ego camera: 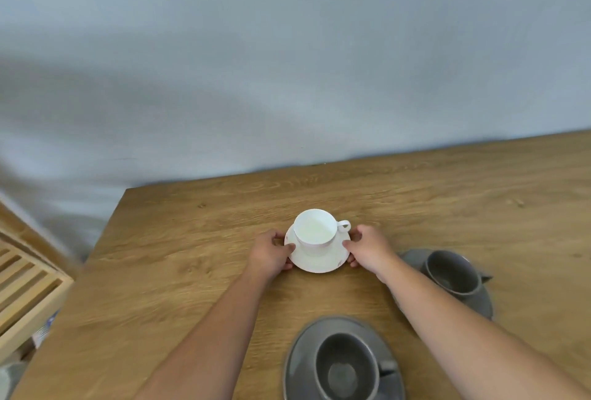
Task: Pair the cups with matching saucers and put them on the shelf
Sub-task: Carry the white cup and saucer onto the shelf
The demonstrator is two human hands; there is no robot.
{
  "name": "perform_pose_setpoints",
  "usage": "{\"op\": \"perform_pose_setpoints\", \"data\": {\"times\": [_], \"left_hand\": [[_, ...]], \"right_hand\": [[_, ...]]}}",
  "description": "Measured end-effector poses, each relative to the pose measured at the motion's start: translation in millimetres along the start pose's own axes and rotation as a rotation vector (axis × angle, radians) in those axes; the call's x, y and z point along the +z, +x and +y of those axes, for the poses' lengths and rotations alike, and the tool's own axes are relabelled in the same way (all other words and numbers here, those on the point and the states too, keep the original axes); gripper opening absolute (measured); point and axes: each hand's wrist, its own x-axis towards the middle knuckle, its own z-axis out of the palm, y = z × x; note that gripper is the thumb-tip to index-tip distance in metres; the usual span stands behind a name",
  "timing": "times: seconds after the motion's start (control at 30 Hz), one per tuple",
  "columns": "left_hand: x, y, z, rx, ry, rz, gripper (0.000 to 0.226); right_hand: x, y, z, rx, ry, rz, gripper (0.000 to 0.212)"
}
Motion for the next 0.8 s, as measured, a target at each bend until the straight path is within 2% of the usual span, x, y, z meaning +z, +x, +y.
{"op": "perform_pose_setpoints", "data": {"times": [0.23, 0.4, 0.57, 0.8], "left_hand": [[-5.1, 0.0, -3.4, 0.031, -0.071, 0.018, 0.019], [-42.3, -11.6, 2.2, 0.088, -0.158, 0.074, 0.016], [-115.5, -27.7, 0.8, 0.11, -0.24, 0.159, 0.018], [-244.9, -60.5, -40.8, 0.08, -0.247, 0.345, 0.021]], "right_hand": [[0.8, -1.5, -7.2, -0.044, 0.005, 0.012, 0.019], [10.8, -15.8, -46.1, -0.126, 0.03, -0.008, 0.011], [51.8, -32.9, -102.3, -0.24, 0.064, -0.091, 0.014], [157.7, -70.9, -182.5, -0.34, 0.028, -0.271, 0.02]]}}
